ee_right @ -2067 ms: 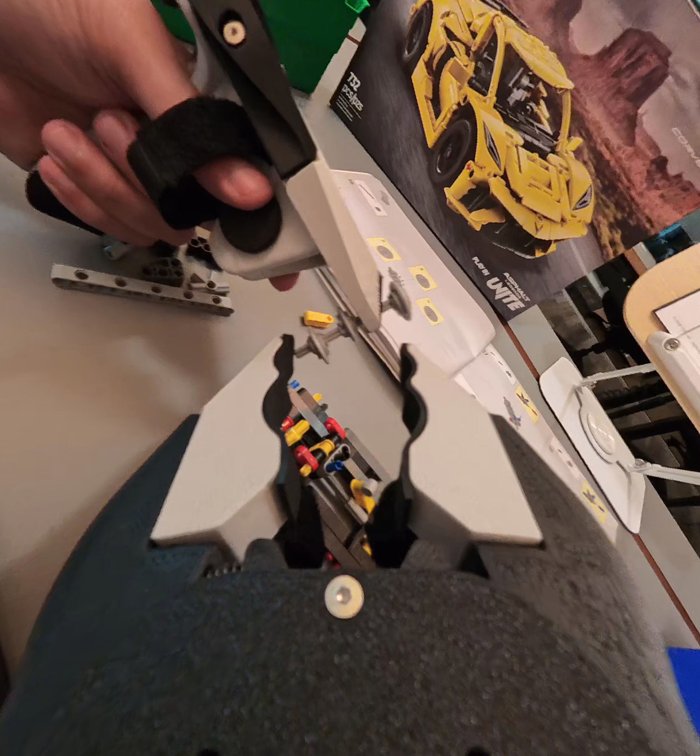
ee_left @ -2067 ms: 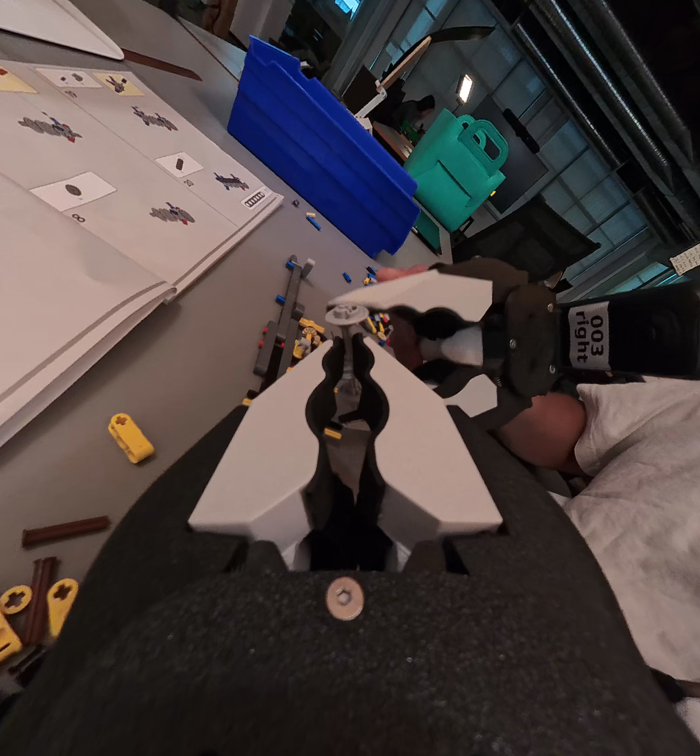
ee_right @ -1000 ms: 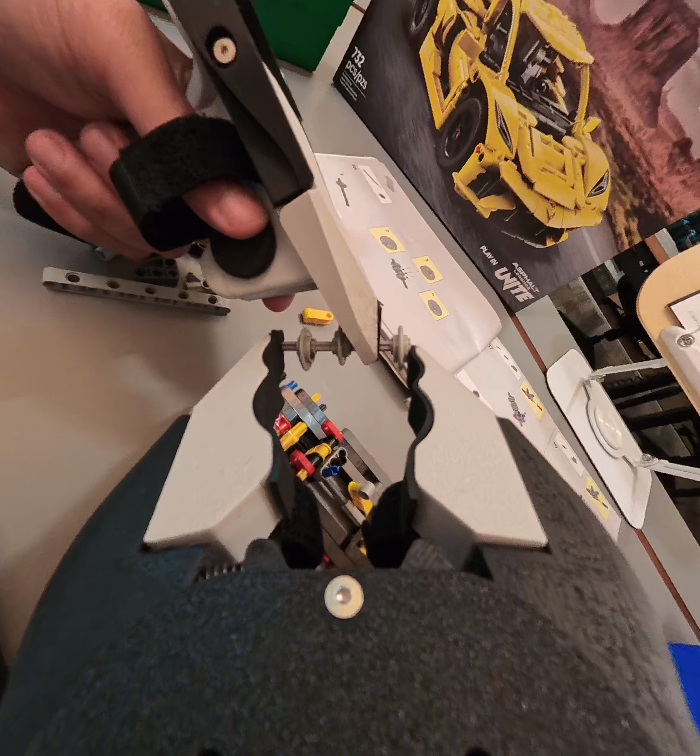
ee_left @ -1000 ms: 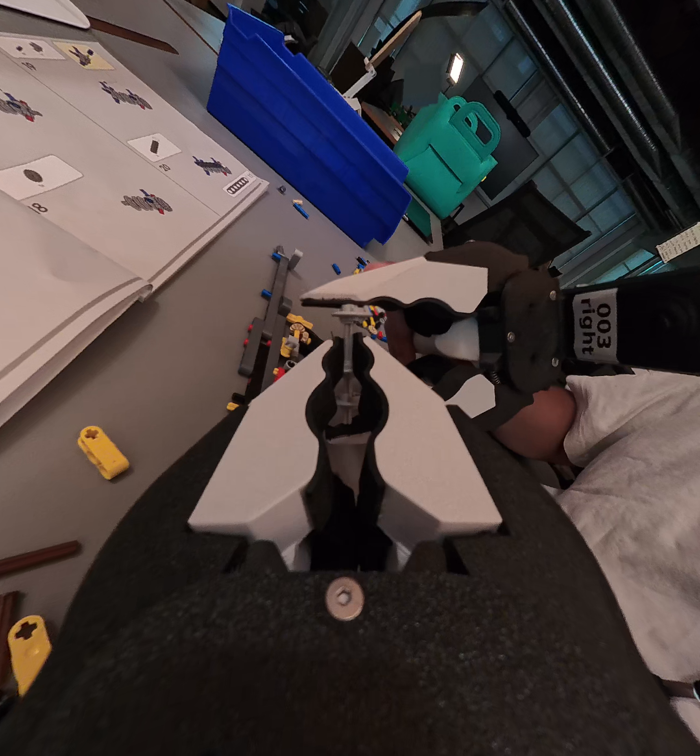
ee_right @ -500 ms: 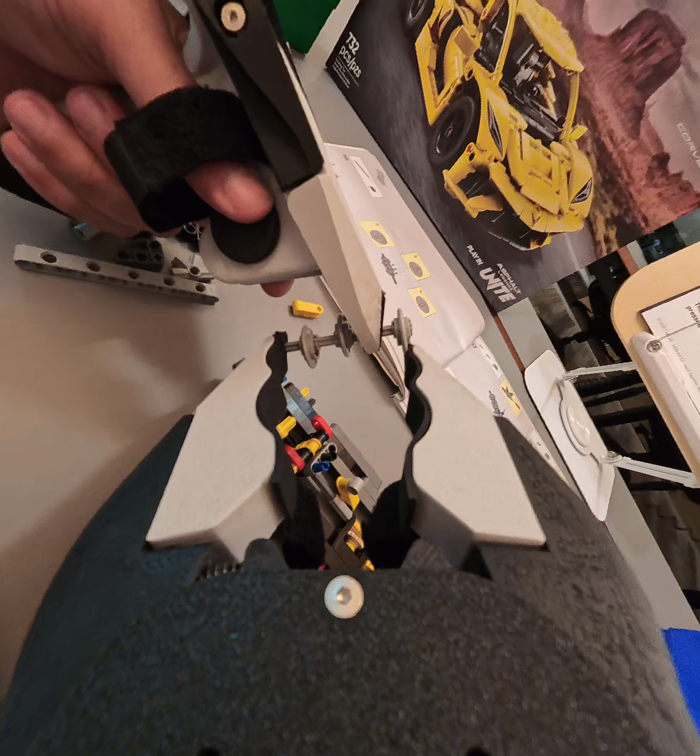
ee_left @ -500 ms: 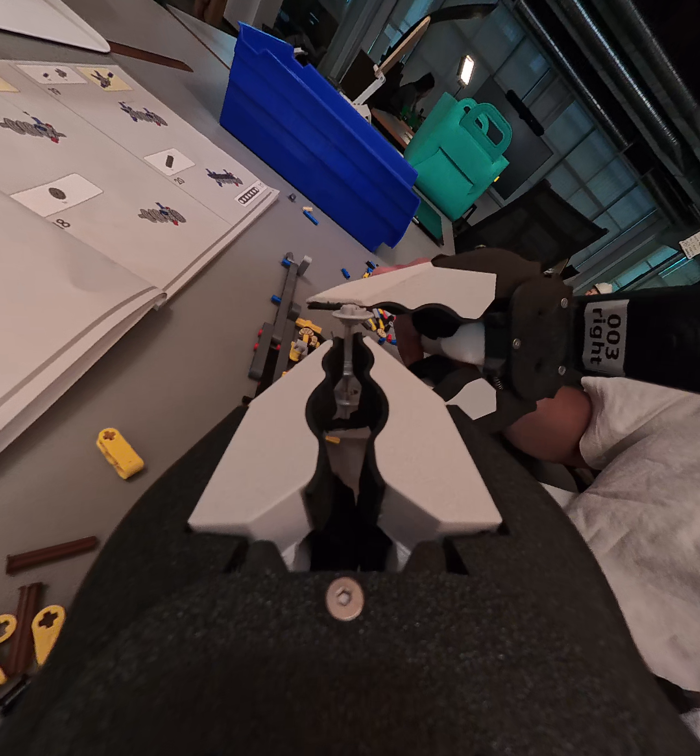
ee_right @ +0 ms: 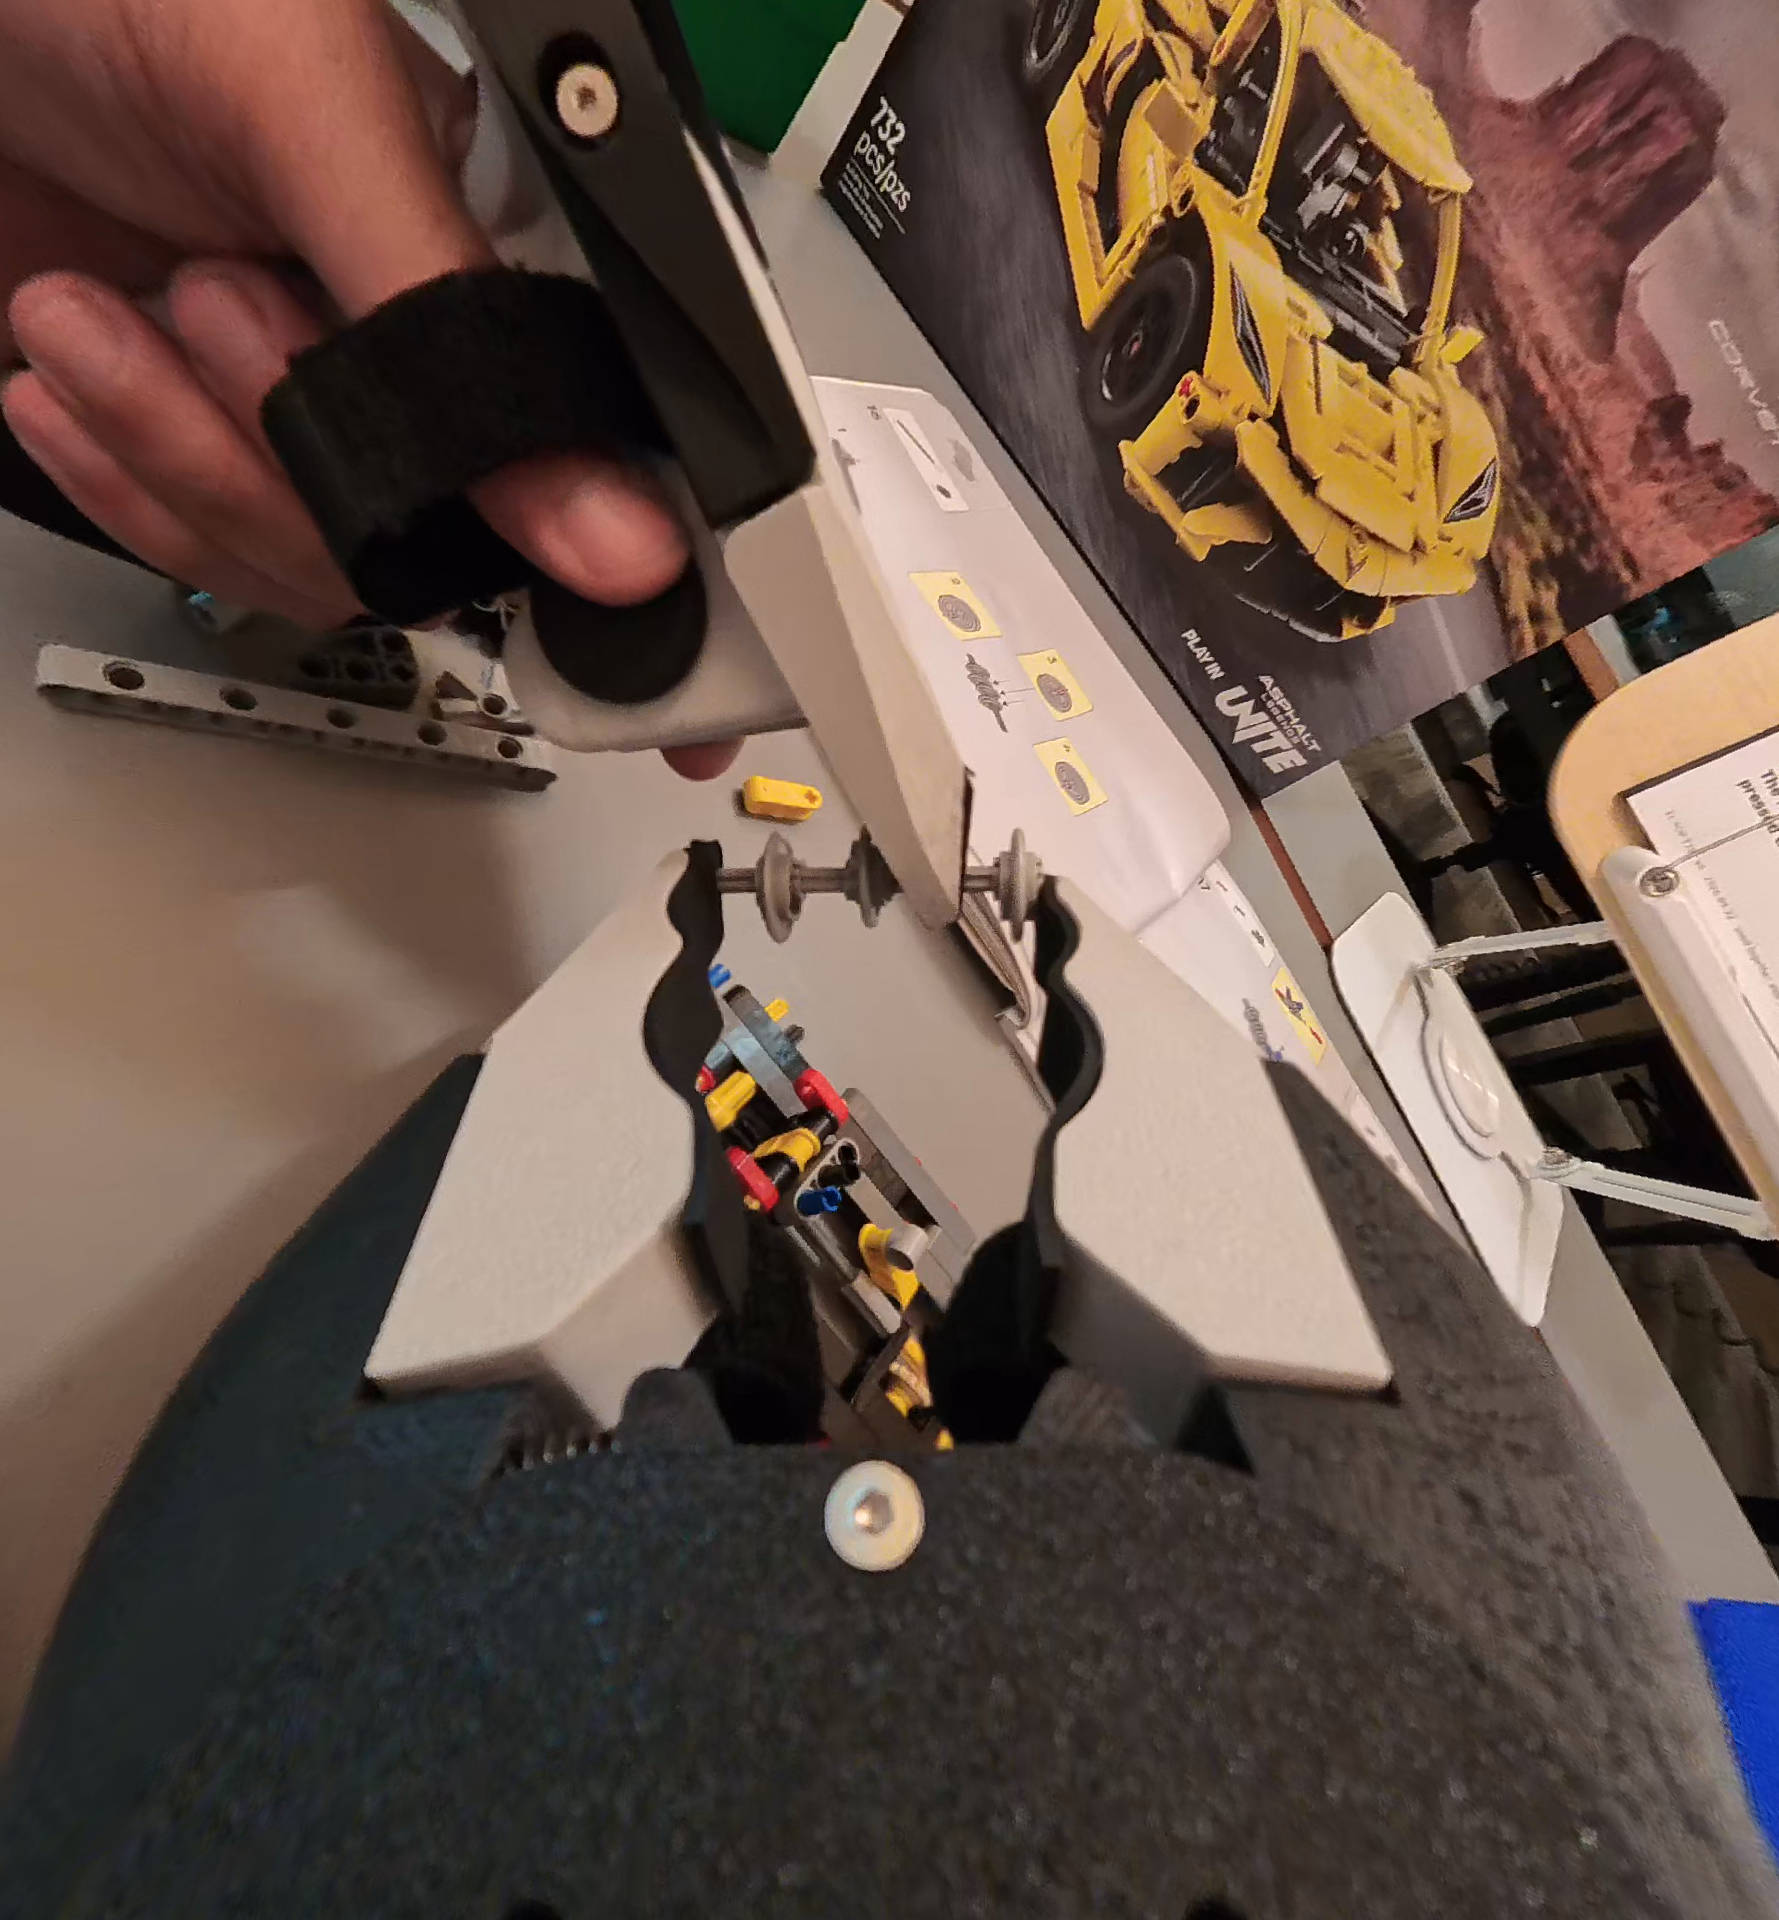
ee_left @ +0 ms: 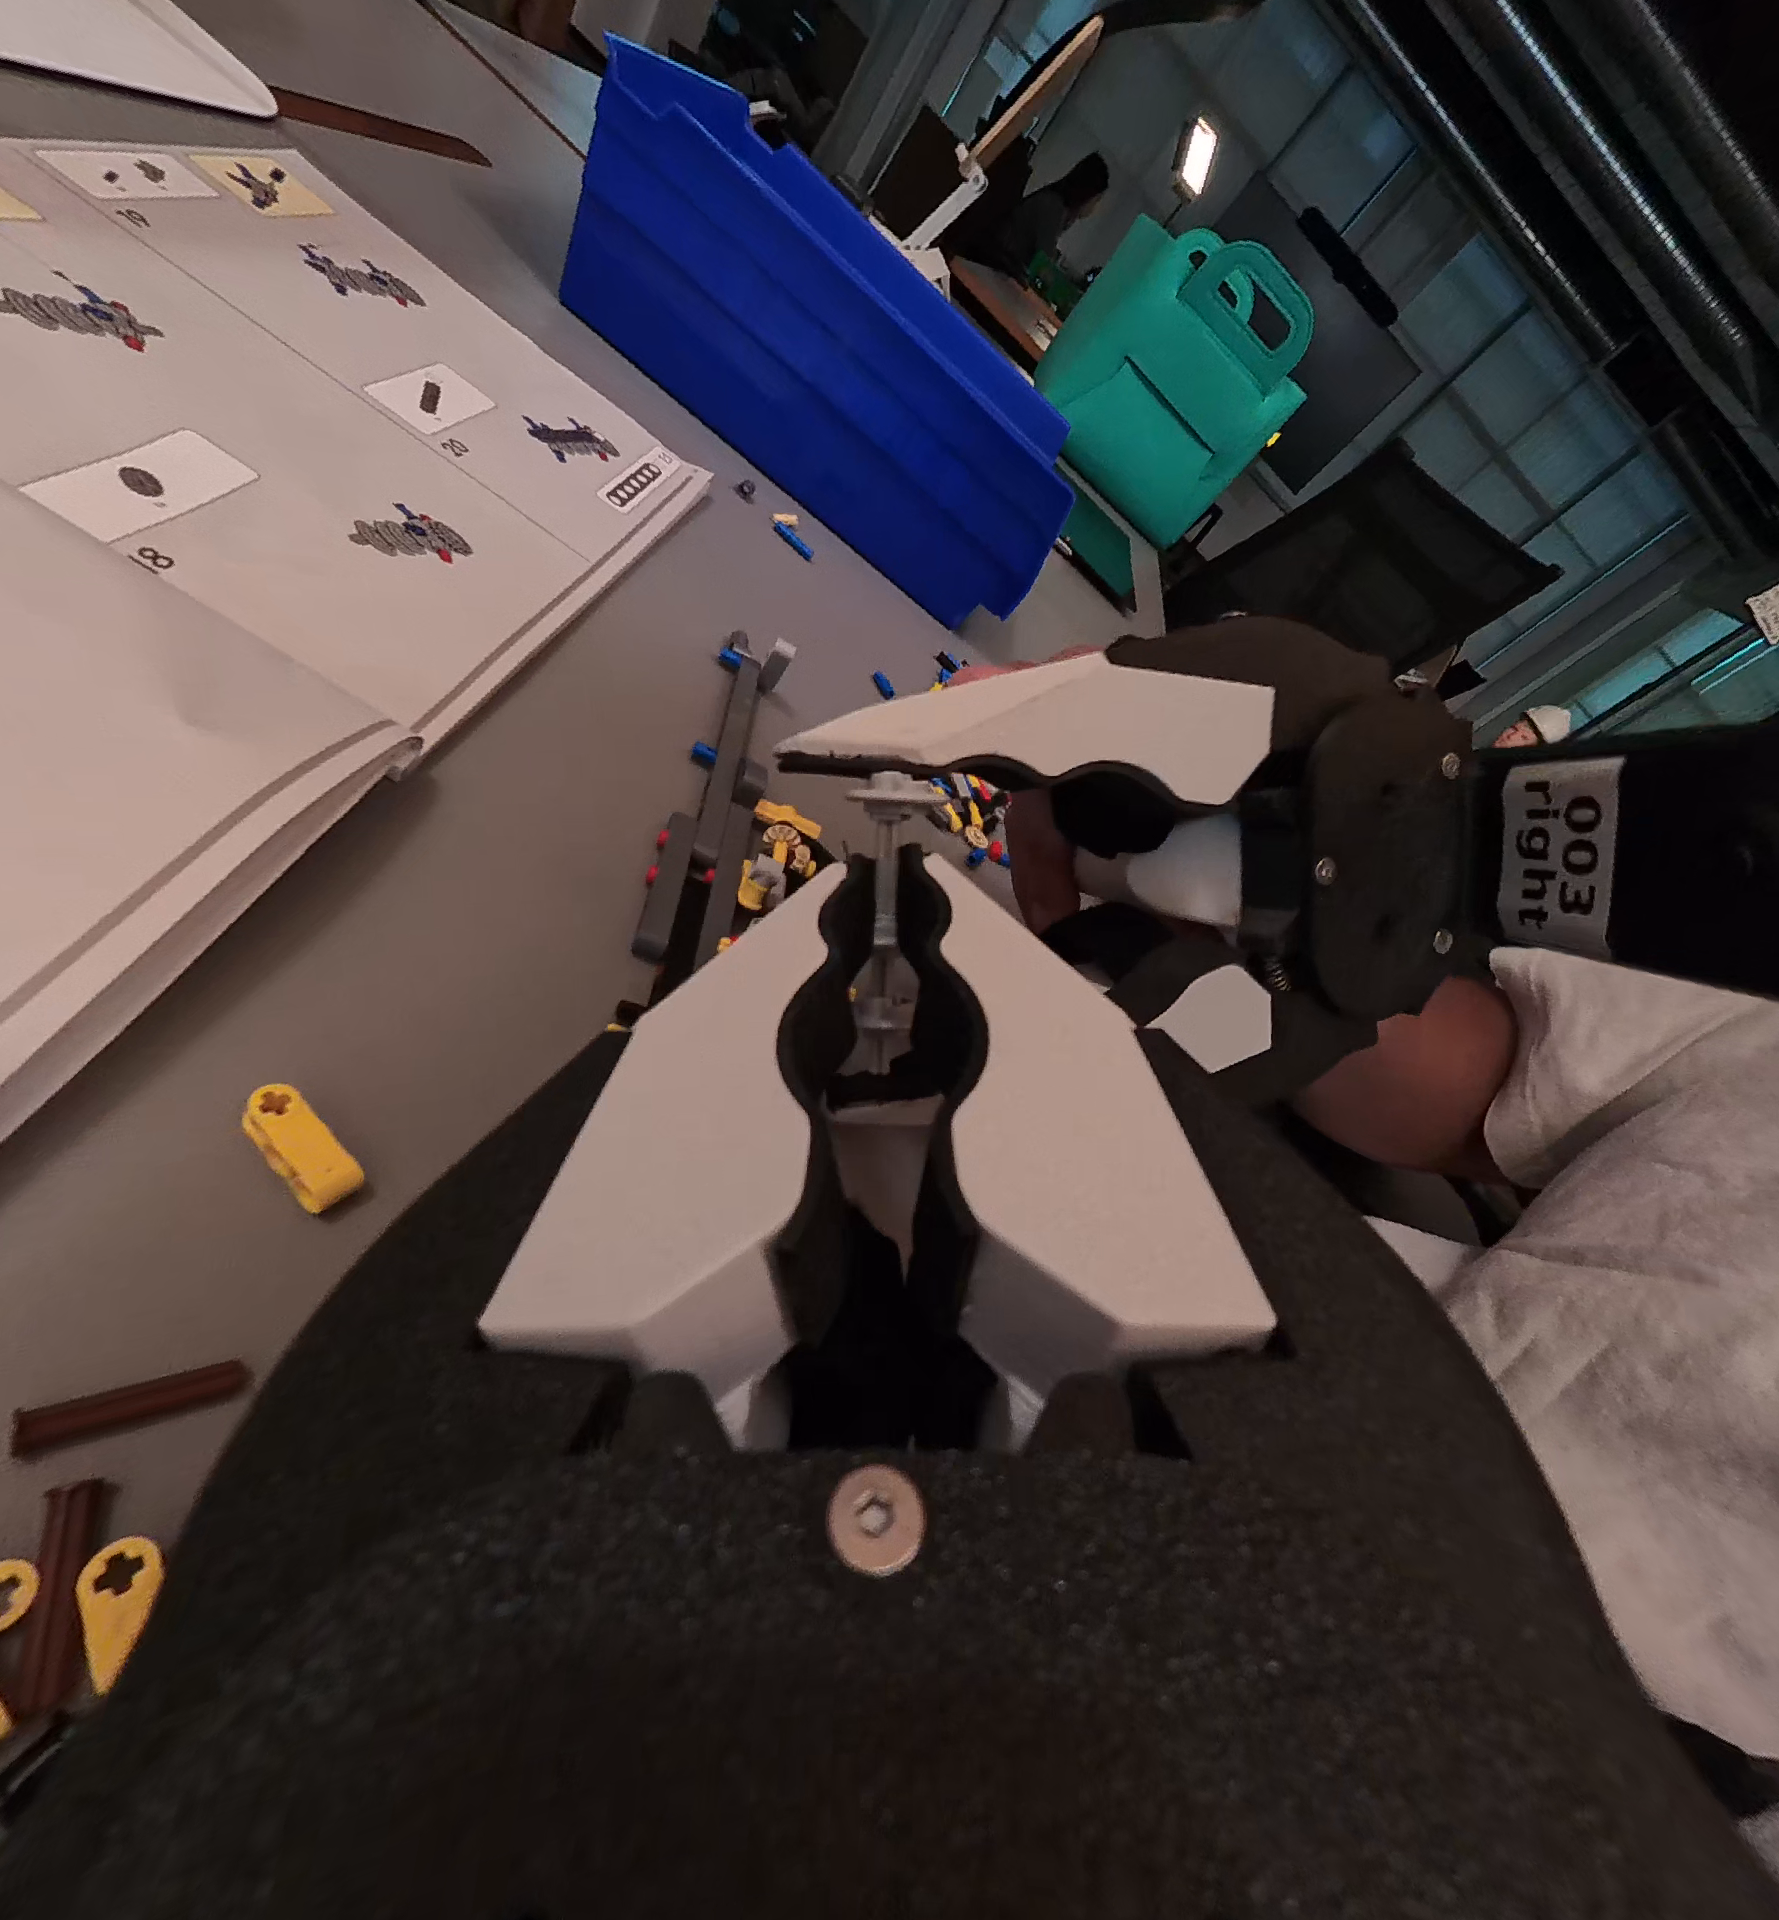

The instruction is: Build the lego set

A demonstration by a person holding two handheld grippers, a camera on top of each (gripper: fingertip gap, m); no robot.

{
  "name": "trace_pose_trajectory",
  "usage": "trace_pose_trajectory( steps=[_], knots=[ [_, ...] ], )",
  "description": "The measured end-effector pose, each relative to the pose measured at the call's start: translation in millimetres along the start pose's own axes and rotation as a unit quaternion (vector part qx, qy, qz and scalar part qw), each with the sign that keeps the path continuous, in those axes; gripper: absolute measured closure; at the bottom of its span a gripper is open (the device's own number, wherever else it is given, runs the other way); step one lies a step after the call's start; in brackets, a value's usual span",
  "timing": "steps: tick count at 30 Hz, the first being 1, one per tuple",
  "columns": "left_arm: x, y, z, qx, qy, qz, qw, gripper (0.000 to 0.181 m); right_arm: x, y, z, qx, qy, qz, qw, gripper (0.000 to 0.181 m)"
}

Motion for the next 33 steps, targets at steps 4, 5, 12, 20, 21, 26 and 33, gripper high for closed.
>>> trace_pose_trajectory(
  steps=[4,5,12,20,21,26,33],
  knots=[
    [-1.2,-0.5,0.1,0.0,0.001,0.003,1.0,0.179,-0.9,-0.6,0.6,0.004,0.004,0.0,1.0,0.122],
    [-1.4,-0.4,-0.2,-0.001,0.0,0.005,1.0,0.179,-0.5,-0.4,0.8,0.006,0.002,-0.001,1.0,0.122],
    [-0.7,-0.6,-0.7,-0.003,0.0,0.003,1.0,0.179,0.3,-0.1,-0.1,0.002,0.005,-0.003,1.0,0.123],
    [1.0,0.8,0.0,-0.004,-0.002,0.002,1.0,0.179,1.9,-0.7,-0.8,-0.006,0.004,-0.009,1.0,0.124],
    [1.3,0.9,0.1,-0.004,-0.001,0.002,1.0,0.179,2.0,-0.8,-1.2,-0.008,0.007,-0.008,1.0,0.125],
    [0.6,0.2,1.1,-0.001,0.003,0.002,1.0,0.179,1.7,-1.6,-2.3,-0.013,0.006,-0.003,1.0,0.132],
    [2.5,1.4,-0.3,-0.005,0.001,-0.006,1.0,0.179,4.3,-0.5,-2.4,-0.031,0.015,-0.008,0.999,0.133]
  ],
)
Point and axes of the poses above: each gripper's, where its closed fingertips meet, y out along the fingers, x out of its underside, z = x × y across the jaws, the point moved 8 cm from there along -y, back along the fingers, and after that the axes turned 5 degrees about -x, right-handed, at the moved point
